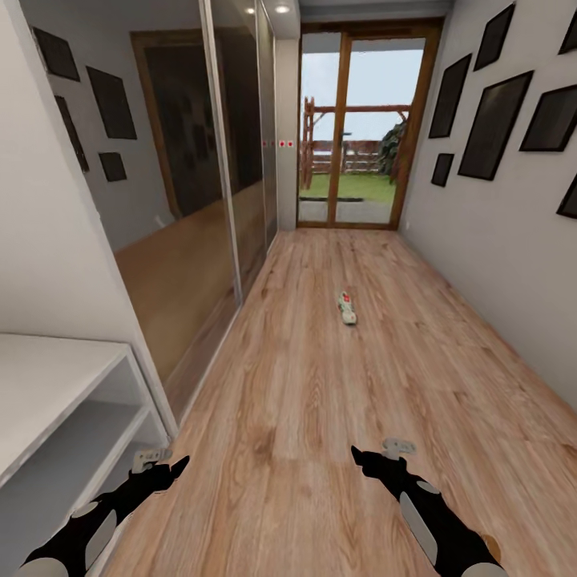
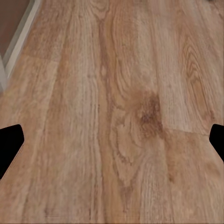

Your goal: Pick up the two gym shoes and the two sandals from the corridor floor and place them onto the hallstand (shoe rack) in the corridor, making sure they are on the rack and not on the floor. Arrange them so the two gym shoes are next to each other and the two sandals are next to each other.

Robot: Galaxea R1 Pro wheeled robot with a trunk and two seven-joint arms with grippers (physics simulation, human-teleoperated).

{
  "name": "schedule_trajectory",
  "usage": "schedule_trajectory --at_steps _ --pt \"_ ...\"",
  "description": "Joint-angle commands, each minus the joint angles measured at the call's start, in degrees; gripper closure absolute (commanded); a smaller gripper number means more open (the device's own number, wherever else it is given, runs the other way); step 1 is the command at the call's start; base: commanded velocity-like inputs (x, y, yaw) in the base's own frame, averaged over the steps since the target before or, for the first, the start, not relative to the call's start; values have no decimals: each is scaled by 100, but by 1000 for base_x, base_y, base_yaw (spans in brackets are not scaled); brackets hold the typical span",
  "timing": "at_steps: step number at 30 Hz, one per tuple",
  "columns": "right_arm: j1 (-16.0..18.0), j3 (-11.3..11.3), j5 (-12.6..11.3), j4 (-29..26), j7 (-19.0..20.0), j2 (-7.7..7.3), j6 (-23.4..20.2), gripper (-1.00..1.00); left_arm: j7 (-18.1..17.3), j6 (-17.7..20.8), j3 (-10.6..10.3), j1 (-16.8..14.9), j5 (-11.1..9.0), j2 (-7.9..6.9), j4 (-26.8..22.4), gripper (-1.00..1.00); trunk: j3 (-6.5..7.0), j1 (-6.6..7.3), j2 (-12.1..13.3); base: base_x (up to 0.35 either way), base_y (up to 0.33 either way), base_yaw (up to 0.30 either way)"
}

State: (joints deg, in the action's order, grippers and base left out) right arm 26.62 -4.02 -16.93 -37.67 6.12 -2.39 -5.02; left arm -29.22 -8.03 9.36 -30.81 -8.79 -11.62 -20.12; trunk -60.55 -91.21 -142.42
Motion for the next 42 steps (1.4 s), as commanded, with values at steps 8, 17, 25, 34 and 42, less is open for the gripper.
schedule_trajectory --at_steps 8,17,25,34,42 --pt "3 -20 -47 -10 2 -7 -25 -100 -40 3 22 -4 -26 0 8 -100 -5 -2 -2 347 0 0" --pt "2 -20 -47 -11 3 -7 -25 -100 -40 3 15 -4 -26 1 8 -100 -5 -2 -2 347 0 -126" --pt "1 -20 -47 -12 2 -7 -25 -100 -40 3 19 -4 -26 1 8 -100 -5 -2 -2 347 0 -198" --pt "1 -20 -47 -13 3 -6 -25 -100 -40 3 17 -4 -26 0 13 -100 -5 -2 -2 346 72 -22" --pt "1 -20 -47 -13 0 -5 -25 -100 -40 3 15 -4 -26 1 10 -100 -5 -2 -2 343 108 -2"
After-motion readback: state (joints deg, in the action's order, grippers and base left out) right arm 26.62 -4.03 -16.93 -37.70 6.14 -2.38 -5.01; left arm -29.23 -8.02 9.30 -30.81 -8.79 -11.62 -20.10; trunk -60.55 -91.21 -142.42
